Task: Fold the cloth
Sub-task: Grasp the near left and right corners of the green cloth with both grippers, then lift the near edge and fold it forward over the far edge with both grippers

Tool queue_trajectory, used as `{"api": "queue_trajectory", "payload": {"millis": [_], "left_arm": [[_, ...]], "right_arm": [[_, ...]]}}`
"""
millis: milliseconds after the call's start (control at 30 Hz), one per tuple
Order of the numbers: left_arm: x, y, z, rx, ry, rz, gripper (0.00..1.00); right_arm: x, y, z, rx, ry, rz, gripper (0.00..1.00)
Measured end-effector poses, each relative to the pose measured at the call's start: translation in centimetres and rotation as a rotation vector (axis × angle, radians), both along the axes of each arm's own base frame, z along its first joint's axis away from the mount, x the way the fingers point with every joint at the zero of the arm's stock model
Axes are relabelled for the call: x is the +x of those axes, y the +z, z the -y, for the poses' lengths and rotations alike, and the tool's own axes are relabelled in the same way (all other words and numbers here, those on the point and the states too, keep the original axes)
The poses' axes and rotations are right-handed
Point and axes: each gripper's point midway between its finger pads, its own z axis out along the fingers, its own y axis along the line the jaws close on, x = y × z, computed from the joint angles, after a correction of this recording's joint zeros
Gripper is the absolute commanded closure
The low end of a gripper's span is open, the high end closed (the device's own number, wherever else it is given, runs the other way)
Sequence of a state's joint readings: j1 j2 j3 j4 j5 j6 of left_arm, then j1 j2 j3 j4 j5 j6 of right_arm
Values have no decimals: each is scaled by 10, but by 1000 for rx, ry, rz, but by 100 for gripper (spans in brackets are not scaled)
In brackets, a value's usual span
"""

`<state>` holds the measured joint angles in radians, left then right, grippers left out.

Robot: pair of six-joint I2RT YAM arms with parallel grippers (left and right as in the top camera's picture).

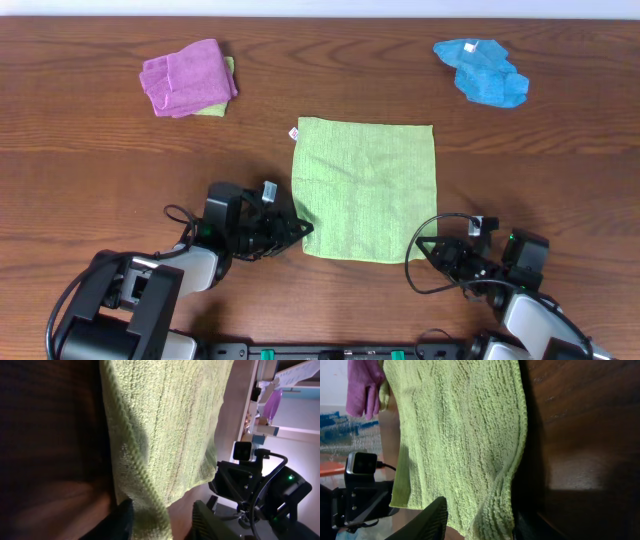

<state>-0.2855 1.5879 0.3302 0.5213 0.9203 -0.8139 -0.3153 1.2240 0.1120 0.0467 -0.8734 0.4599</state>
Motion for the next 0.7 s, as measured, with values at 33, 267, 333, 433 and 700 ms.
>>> {"api": "queue_trajectory", "payload": {"millis": [33, 267, 333, 433, 700], "left_arm": [[0, 0, 0, 0, 1, -1, 69], [1, 0, 0, -1, 1, 0, 94], [1, 0, 0, -1, 0, 0, 94], [1, 0, 0, -1, 1, 1, 94], [9, 13, 4, -44, 8, 41, 94]], "right_arm": [[0, 0, 0, -2, -2, -1, 65], [0, -3, 3, -20, -14, -11, 94], [0, -4, 4, -24, -16, -12, 99], [1, -4, 4, -25, -20, -9, 99], [10, 8, 2, 16, -19, 32, 98]]}}
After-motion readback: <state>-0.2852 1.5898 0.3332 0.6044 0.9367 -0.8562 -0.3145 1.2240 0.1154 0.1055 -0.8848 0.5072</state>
